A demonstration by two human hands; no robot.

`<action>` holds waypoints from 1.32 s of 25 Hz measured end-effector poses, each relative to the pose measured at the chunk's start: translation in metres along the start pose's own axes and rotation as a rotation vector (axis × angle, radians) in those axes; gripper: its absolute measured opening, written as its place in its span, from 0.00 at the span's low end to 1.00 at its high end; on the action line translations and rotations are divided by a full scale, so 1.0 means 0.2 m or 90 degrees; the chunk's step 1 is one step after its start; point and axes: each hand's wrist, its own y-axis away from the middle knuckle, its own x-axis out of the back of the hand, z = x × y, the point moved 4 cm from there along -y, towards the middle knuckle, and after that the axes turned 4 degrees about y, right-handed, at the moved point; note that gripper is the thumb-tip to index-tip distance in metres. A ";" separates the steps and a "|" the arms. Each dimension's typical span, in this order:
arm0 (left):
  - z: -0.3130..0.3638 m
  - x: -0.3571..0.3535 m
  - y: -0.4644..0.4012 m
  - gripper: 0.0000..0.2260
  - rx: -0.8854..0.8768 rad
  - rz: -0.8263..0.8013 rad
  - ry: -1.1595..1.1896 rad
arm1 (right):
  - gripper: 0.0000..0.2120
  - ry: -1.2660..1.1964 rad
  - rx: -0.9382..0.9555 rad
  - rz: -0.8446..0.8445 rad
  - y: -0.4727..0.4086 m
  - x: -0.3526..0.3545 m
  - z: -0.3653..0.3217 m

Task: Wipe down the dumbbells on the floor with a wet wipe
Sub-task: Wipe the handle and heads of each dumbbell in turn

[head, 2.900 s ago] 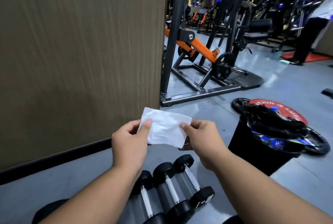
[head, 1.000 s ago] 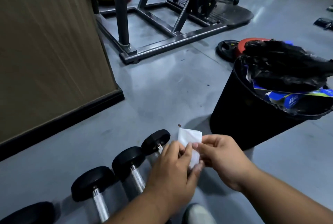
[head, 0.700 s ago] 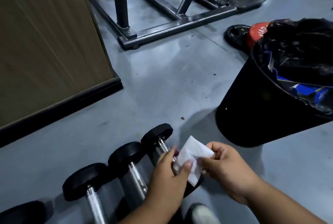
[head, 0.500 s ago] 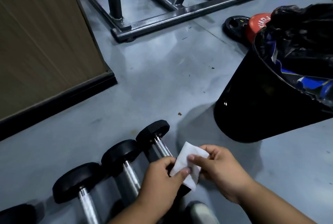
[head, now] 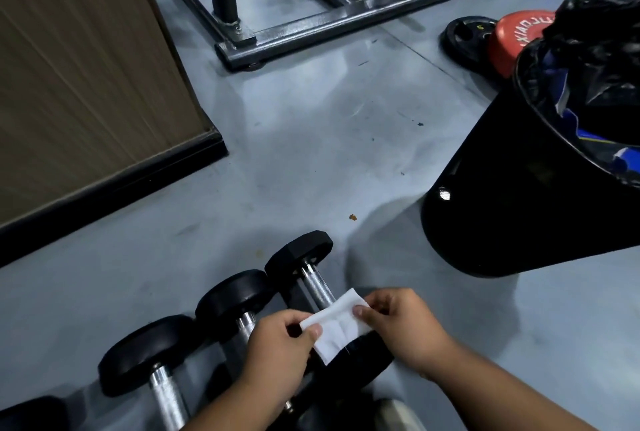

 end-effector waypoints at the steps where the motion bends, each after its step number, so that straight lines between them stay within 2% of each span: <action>1: -0.02 0.00 -0.01 0.06 0.011 0.013 0.008 | 0.11 0.030 0.004 0.004 -0.02 0.00 0.00; 8: -0.07 -0.06 -0.06 0.05 0.044 0.012 -0.026 | 0.10 0.201 -0.045 0.058 -0.11 0.04 0.00; 11: -0.07 -0.08 -0.05 0.05 0.042 0.013 -0.037 | 0.08 0.322 0.067 0.174 -0.07 0.07 -0.09; 12: -0.08 -0.08 -0.05 0.05 0.042 0.018 -0.041 | 0.05 0.340 0.118 0.180 -0.05 0.06 -0.14; 13: -0.08 -0.08 -0.05 0.04 0.042 0.022 -0.046 | 0.03 0.365 0.142 0.153 -0.04 0.03 -0.18; 17: -0.07 -0.07 -0.05 0.07 0.029 0.018 -0.058 | 0.07 0.498 0.122 -0.018 0.01 -0.17 -0.24; 20: -0.05 -0.05 -0.06 0.08 0.007 0.010 -0.083 | 0.02 0.492 -0.056 -0.117 -0.03 -0.22 -0.26; 23: -0.05 -0.04 -0.08 0.07 -0.017 0.003 -0.111 | 0.14 0.438 -0.259 -0.234 -0.08 -0.21 -0.28; 25: -0.06 -0.04 -0.09 0.06 -0.044 -0.015 -0.137 | 0.16 0.423 -0.241 -0.212 -0.08 -0.21 -0.29; 27: -0.06 -0.04 -0.09 0.05 -0.063 -0.032 -0.154 | 0.08 0.480 -0.142 -0.144 -0.02 -0.21 -0.30; 30: -0.06 -0.04 -0.09 0.05 -0.073 -0.053 -0.153 | 0.11 0.534 -0.045 -0.050 0.02 -0.22 -0.27; 33: -0.07 -0.05 -0.08 0.04 -0.064 -0.043 -0.166 | 0.11 0.547 -0.057 -0.081 0.01 -0.24 -0.25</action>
